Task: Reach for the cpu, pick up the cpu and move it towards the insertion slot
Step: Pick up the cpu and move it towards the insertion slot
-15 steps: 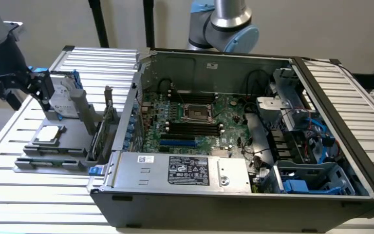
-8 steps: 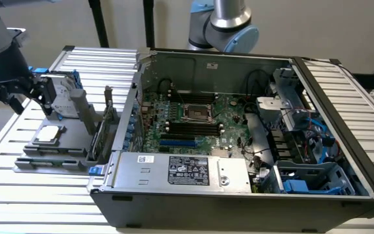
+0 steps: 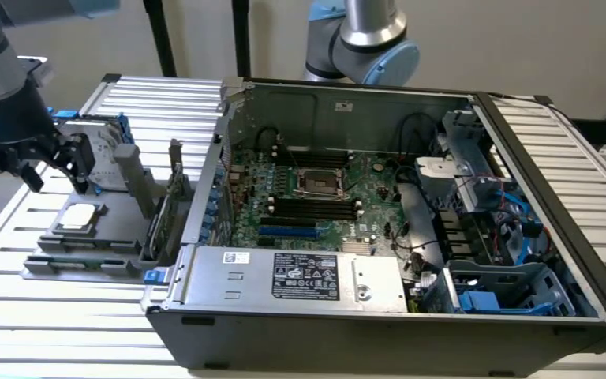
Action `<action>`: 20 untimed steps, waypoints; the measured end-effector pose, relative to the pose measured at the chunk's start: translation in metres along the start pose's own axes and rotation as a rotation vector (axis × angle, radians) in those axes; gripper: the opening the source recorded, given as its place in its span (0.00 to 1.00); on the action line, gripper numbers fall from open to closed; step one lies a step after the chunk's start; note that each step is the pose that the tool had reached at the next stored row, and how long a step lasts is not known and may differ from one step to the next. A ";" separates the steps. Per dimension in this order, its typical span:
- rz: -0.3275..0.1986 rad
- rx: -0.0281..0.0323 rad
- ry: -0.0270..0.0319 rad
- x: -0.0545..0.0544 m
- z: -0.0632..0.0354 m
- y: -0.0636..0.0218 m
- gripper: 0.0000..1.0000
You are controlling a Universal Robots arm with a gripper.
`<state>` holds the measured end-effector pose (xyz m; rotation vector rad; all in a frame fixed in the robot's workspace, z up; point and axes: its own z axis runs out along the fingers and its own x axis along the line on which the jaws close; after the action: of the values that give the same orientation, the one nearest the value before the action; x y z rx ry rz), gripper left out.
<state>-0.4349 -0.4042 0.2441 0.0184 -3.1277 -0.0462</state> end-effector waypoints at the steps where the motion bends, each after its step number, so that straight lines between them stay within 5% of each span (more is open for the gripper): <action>1: 0.001 -0.0001 -0.0002 0.000 0.0019 -0.0001 0.71; 20: 0.012 0.0036 -0.0005 0.000 0.0364 -0.0008 0.71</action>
<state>-0.4349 -0.4039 0.2077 -0.0006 -3.1282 -0.0404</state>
